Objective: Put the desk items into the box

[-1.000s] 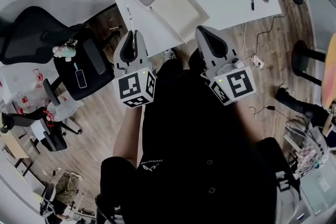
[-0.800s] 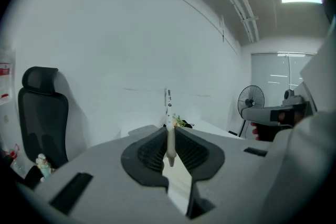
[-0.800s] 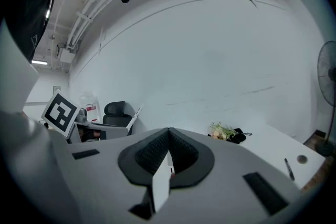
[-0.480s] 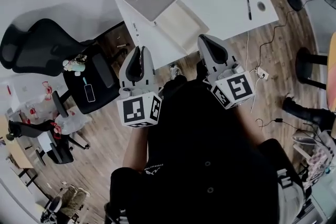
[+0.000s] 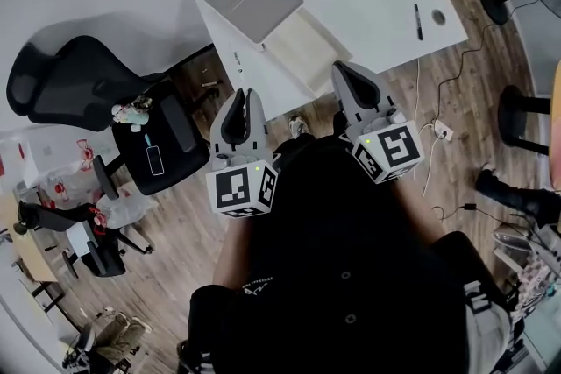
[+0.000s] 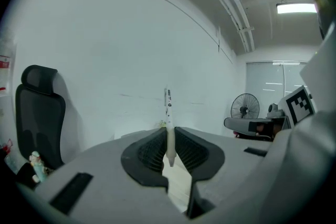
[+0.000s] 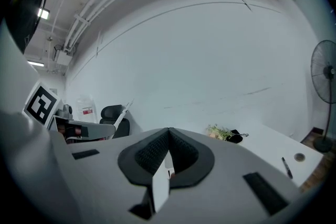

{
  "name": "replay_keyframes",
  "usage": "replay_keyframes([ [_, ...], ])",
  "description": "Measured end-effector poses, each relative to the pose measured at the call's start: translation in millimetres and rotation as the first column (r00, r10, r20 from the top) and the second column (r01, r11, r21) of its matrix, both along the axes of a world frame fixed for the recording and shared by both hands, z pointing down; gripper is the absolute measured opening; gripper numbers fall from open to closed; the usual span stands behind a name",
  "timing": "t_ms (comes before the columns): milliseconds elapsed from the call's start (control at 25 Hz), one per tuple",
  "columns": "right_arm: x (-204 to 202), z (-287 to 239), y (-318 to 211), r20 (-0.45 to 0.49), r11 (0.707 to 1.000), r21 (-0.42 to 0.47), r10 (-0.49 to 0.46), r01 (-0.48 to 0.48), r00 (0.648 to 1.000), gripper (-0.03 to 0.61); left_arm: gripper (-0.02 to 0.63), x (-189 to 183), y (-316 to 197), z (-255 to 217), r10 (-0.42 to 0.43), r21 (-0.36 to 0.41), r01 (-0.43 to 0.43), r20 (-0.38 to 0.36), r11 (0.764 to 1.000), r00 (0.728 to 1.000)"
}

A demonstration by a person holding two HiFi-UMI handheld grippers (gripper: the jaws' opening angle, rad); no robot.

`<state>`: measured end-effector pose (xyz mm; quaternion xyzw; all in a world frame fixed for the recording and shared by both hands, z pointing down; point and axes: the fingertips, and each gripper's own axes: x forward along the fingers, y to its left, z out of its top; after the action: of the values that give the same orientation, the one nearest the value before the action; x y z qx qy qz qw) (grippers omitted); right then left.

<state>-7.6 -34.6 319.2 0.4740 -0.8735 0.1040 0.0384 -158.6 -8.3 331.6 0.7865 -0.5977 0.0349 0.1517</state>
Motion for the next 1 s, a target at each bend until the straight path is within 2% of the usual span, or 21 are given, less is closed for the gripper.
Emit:
replay_keyframes([
  [240,12,0,-6,-0.020,1.000,-0.008,-0.001,0.001,1.000,-0.002,0.057,25,-13,4,0.039,-0.008,-0.039,0.000,0.999,0.999],
  [560,44,13,-29,-0.068,0.998,-0.051,0.017,-0.020,0.998,-0.002,0.057,54,-41,33,0.045,-0.080,-0.047,-0.023,0.996,0.999],
  [760,68,16,-47,-0.086,0.997,-0.076,-0.001,-0.006,0.996,-0.002,0.057,80,-64,58,0.006,-0.166,-0.011,-0.026,0.986,1.000],
  [1000,89,23,-69,-0.087,0.994,-0.101,-0.046,0.038,0.995,-0.002,0.057,113,-86,78,-0.017,-0.212,0.012,-0.023,0.977,1.000],
])
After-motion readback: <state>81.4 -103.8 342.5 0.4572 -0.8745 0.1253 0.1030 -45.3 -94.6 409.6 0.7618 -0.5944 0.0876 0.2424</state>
